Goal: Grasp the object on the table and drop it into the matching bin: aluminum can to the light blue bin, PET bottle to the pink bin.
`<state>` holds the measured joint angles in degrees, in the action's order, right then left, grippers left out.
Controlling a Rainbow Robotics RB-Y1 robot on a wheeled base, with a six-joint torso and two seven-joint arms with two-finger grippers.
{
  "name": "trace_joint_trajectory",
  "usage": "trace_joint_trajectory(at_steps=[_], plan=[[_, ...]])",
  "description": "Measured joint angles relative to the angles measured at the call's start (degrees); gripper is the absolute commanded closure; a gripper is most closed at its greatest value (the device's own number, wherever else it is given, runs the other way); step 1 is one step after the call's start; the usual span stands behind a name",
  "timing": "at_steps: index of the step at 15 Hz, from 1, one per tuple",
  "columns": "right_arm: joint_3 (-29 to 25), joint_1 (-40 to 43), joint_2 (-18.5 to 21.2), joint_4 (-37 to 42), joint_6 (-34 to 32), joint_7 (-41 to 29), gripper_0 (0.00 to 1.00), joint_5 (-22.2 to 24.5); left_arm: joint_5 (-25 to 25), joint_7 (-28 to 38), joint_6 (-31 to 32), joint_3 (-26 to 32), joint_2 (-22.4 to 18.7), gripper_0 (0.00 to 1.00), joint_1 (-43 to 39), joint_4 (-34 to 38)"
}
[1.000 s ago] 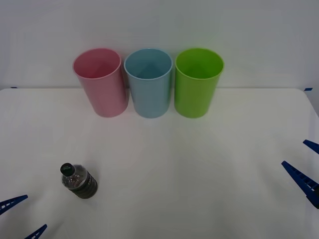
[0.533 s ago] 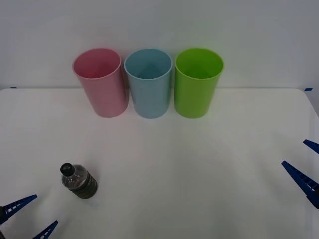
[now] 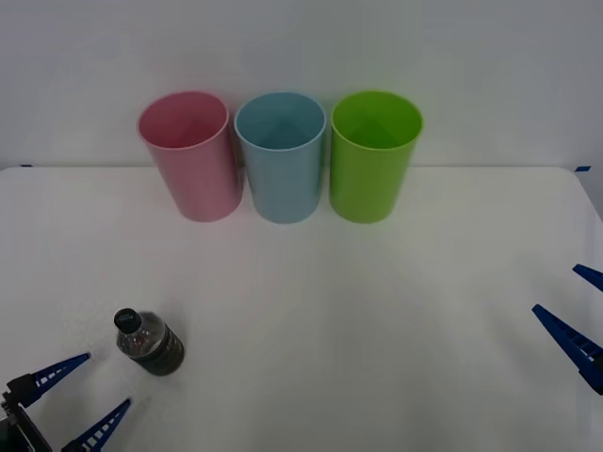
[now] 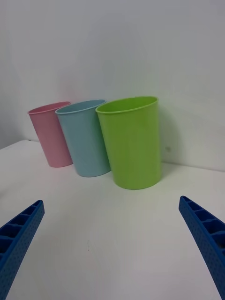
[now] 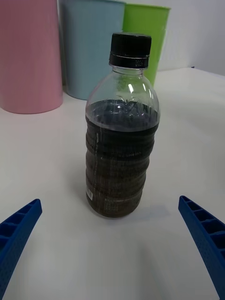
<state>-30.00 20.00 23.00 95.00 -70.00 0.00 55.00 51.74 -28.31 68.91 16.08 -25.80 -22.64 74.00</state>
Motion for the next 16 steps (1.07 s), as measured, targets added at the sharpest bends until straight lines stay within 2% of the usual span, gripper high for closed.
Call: trace_joint_trajectory(at_steps=[5,11,16], plan=[[0.0,0.0,0.0,0.0,0.0,0.0,0.0,0.0,3.39,0.59,-0.68,0.09,2.9,0.0,2.87,0.0],[0.0,0.0,0.0,0.0,0.0,0.0,0.0,0.0,9.84,1.09,-0.71,2.77,8.96,0.0,6.65,-0.01],[0.0,0.0,0.0,0.0,0.0,0.0,0.0,0.0,12.72,1.24,-2.11,3.21,11.4,0.0,8.88,-0.03]])
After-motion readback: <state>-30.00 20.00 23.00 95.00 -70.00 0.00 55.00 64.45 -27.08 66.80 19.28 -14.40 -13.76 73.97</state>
